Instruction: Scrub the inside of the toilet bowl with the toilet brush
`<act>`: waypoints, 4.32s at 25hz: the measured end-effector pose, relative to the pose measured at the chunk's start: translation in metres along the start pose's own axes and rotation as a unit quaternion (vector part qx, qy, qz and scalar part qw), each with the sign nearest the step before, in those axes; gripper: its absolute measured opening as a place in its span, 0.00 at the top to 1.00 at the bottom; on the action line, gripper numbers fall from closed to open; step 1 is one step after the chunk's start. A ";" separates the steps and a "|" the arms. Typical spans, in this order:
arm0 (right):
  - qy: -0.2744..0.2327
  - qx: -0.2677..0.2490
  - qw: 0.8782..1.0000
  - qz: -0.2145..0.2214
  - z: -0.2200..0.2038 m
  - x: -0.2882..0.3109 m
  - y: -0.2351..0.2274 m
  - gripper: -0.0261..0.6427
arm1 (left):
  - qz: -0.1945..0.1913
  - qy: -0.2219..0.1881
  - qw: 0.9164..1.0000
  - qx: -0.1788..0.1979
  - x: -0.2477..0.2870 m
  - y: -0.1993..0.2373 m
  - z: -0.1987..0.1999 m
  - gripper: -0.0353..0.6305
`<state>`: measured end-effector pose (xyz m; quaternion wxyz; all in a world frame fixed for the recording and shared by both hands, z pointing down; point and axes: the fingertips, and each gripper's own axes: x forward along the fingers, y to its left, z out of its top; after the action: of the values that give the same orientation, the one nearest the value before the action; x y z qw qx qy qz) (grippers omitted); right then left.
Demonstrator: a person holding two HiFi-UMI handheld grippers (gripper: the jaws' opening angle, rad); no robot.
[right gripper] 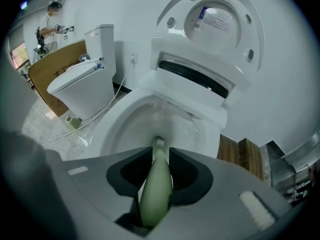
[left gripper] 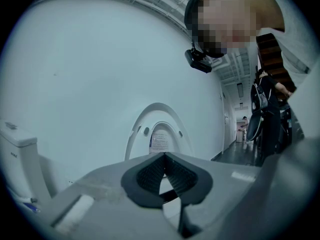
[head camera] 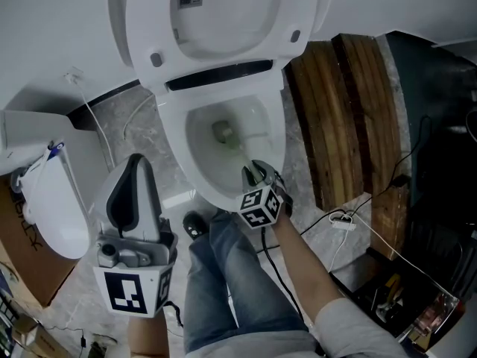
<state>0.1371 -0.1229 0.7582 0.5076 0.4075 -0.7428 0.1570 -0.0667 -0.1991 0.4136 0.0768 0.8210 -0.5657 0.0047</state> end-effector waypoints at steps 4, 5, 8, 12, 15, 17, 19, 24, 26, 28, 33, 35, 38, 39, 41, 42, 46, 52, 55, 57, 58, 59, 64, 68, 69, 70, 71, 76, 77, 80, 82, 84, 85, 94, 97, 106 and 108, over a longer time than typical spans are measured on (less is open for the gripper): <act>0.002 0.025 1.000 -0.013 0.001 0.002 -0.011 0.81 | 0.000 -0.002 1.000 0.000 0.003 0.001 0.000 0.94; 0.002 0.029 0.999 -0.015 0.002 0.003 -0.014 0.81 | 0.001 -0.002 1.000 0.000 0.004 0.001 0.000 0.94; 0.002 0.043 0.999 -0.023 0.004 0.005 -0.022 0.81 | 0.004 0.002 1.000 -0.001 0.007 0.002 -0.001 0.94; 0.002 0.062 0.998 -0.032 0.007 0.010 -0.032 0.81 | 0.006 0.002 1.000 -0.001 0.010 0.003 -0.003 0.94; 0.002 0.077 0.996 -0.037 0.009 0.014 -0.040 0.81 | 0.008 0.003 1.000 -0.001 0.013 0.005 -0.004 0.94; 0.003 0.084 0.996 -0.041 0.012 0.016 -0.046 0.81 | 0.010 0.004 1.000 0.000 0.014 0.006 -0.005 0.94; 0.003 0.089 0.995 -0.046 0.015 0.018 -0.052 0.81 | 0.010 0.004 1.000 -0.003 0.015 0.007 -0.005 0.94; 0.000 0.100 0.994 -0.054 0.025 0.024 -0.063 0.81 | 0.014 0.002 1.000 -0.010 0.018 0.010 -0.006 0.94; 0.000 0.108 0.993 -0.054 0.029 0.027 -0.065 0.81 | 0.017 0.003 1.000 -0.008 0.019 0.012 -0.007 0.94; -0.001 0.117 0.992 -0.053 0.032 0.030 -0.065 0.82 | 0.019 0.004 1.000 -0.005 0.018 0.015 -0.008 0.94; -0.003 0.134 0.990 -0.050 0.039 0.033 -0.061 0.82 | 0.028 0.006 1.000 -0.004 0.016 0.021 -0.009 0.94; -0.006 0.140 0.989 -0.046 0.042 0.034 -0.059 0.82 | 0.032 0.009 0.999 -0.003 0.015 0.023 -0.009 0.94; -0.013 0.148 0.988 -0.038 0.048 0.035 -0.054 0.82 | 0.034 0.008 0.999 -0.005 0.014 0.024 -0.010 0.94; -0.015 0.149 0.988 -0.034 0.050 0.035 -0.052 0.82 | 0.034 0.007 0.999 -0.005 0.013 0.025 -0.010 0.94; -0.020 0.149 0.988 -0.026 0.055 0.036 -0.046 0.82 | 0.035 0.005 0.999 -0.006 0.012 0.025 -0.010 0.94; -0.022 0.148 0.989 -0.023 0.057 0.036 -0.044 0.82 | 0.035 0.005 0.999 -0.006 0.011 0.026 -0.010 0.94; -0.029 0.143 0.989 -0.011 0.063 0.035 -0.035 0.82 | 0.038 0.006 0.999 -0.005 0.009 0.026 -0.010 0.94; -0.045 0.136 0.990 0.010 0.072 0.029 -0.023 0.83 | 0.039 0.004 0.999 -0.005 0.005 0.023 -0.009 0.94; -0.049 0.128 0.990 0.020 0.073 0.024 -0.015 0.83 | 0.039 -0.001 0.999 -0.004 0.004 0.019 -0.006 0.94; -0.047 0.129 0.990 0.026 0.069 0.021 -0.011 0.83 | 0.038 -0.004 0.999 -0.005 0.002 0.017 -0.004 0.94; -0.046 0.133 0.990 0.030 0.067 0.019 -0.008 0.83 | 0.038 -0.004 0.999 -0.005 0.000 0.016 -0.004 0.94; -0.044 0.139 0.989 0.033 0.064 0.017 -0.006 0.83 | 0.038 -0.004 0.999 -0.005 -0.002 0.015 -0.003 0.94; -0.036 0.158 0.986 0.038 0.046 0.003 0.005 0.83 | 0.030 -0.004 1.000 -0.006 -0.010 0.009 0.002 0.94; -0.041 0.197 0.979 0.024 0.036 -0.007 0.003 0.83 | 0.020 -0.007 1.000 -0.002 -0.018 0.004 0.009 0.94; -0.045 0.211 0.976 0.020 0.035 -0.011 0.001 0.83 | 0.016 -0.007 1.000 -0.001 -0.022 0.003 0.010 0.94; -0.049 0.224 0.973 0.017 0.034 -0.015 0.000 0.83 | 0.013 -0.006 1.000 0.001 -0.025 0.002 0.010 0.94; -0.053 0.234 0.971 0.014 0.033 -0.019 -0.001 0.83 | 0.011 -0.006 1.000 0.002 -0.028 0.001 0.012 0.94; -0.074 0.254 0.964 -0.005 0.030 -0.047 0.002 0.83 | -0.008 -0.016 1.000 0.000 -0.041 -0.008 0.026 0.94; -0.078 0.259 0.963 -0.008 0.028 -0.053 0.003 0.83 | -0.014 -0.020 1.000 -0.003 -0.044 -0.011 0.029 0.94; -0.096 0.278 0.956 -0.020 0.026 -0.073 0.002 0.83 | -0.024 -0.018 1.000 0.002 -0.056 -0.016 0.035 0.94; -0.109 0.290 0.950 -0.027 0.027 -0.090 0.002 0.83 | -0.030 -0.018 0.999 0.003 -0.064 -0.020 0.039 0.94; -0.124 0.296 0.947 -0.036 0.030 -0.107 0.002 0.83 | -0.036 -0.017 0.999 -0.001 -0.072 -0.024 0.043 0.94; -0.131 0.296 0.945 -0.040 0.031 -0.117 0.002 0.83 | -0.040 -0.016 0.999 -0.002 -0.077 -0.027 0.046 0.94; -0.201 0.305 0.928 -0.074 0.055 -0.213 -0.001 0.84 | -0.063 -0.042 0.997 0.015 -0.111 -0.042 0.093 0.94; -0.227 0.308 0.920 -0.089 0.065 -0.249 -0.006 0.84 | -0.068 -0.053 0.996 0.021 -0.122 -0.047 0.114 0.94; -0.294 0.297 0.901 -0.121 0.097 -0.353 -0.013 0.84 | -0.073 -0.062 0.995 0.038 -0.147 -0.055 0.169 0.94; -0.311 0.291 0.896 -0.125 0.107 -0.375 -0.016 0.84 | -0.068 -0.057 0.996 0.033 -0.151 -0.054 0.180 0.94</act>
<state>0.1399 -0.0349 0.3773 0.1249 0.6546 -0.7268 0.1662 -0.0847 -0.0639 0.2151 0.0180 0.8584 -0.5119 -0.0287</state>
